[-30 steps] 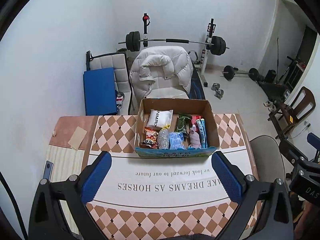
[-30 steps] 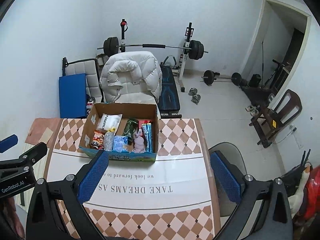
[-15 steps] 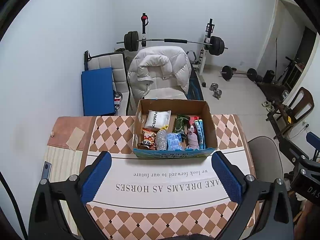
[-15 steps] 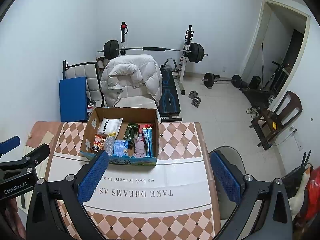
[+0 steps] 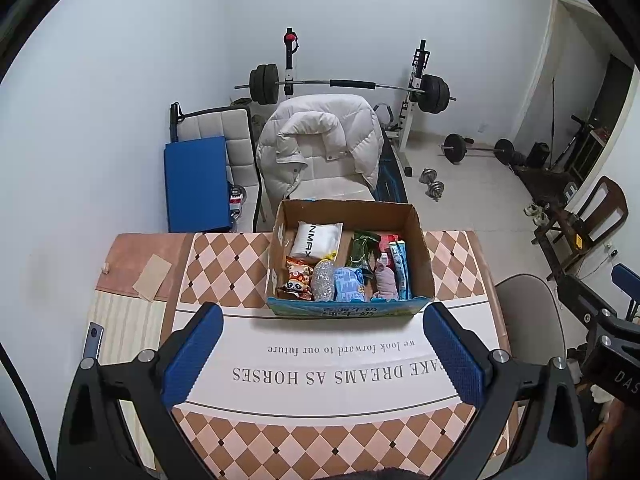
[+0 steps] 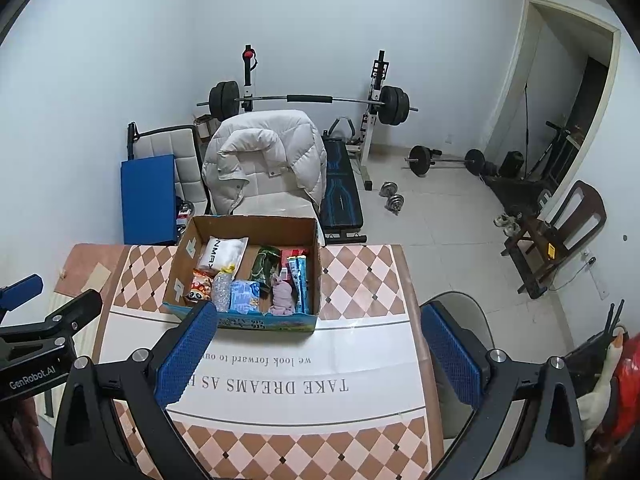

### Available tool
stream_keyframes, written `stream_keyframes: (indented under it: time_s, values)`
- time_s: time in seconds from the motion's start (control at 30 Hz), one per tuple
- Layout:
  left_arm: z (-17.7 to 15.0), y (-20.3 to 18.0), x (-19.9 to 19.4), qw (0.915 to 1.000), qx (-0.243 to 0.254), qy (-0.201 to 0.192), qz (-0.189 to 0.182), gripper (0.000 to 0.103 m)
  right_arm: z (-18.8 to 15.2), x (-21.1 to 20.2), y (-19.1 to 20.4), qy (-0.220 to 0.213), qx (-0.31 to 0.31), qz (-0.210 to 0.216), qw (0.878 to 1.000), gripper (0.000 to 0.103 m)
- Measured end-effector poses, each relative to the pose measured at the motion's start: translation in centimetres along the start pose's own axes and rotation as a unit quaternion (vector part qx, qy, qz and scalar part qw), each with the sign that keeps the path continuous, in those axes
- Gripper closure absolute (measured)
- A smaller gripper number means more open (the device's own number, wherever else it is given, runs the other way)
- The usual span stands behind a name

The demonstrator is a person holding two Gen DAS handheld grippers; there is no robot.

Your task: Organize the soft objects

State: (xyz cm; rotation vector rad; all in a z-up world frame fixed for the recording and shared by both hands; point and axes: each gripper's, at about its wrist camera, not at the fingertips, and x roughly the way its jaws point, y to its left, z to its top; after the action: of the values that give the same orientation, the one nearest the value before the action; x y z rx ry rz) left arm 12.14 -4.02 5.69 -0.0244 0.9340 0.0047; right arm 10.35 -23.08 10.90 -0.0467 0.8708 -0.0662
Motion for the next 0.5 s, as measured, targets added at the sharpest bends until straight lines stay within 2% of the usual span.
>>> stream_keyframes:
  time_s: [0.5]
  values:
    - [0.33,-0.51,-0.64,1.0,-0.003,-0.005,0.001,0.0,0.63,-0.69,0.08,-0.007,0.004,0.0,1.0,0.0]
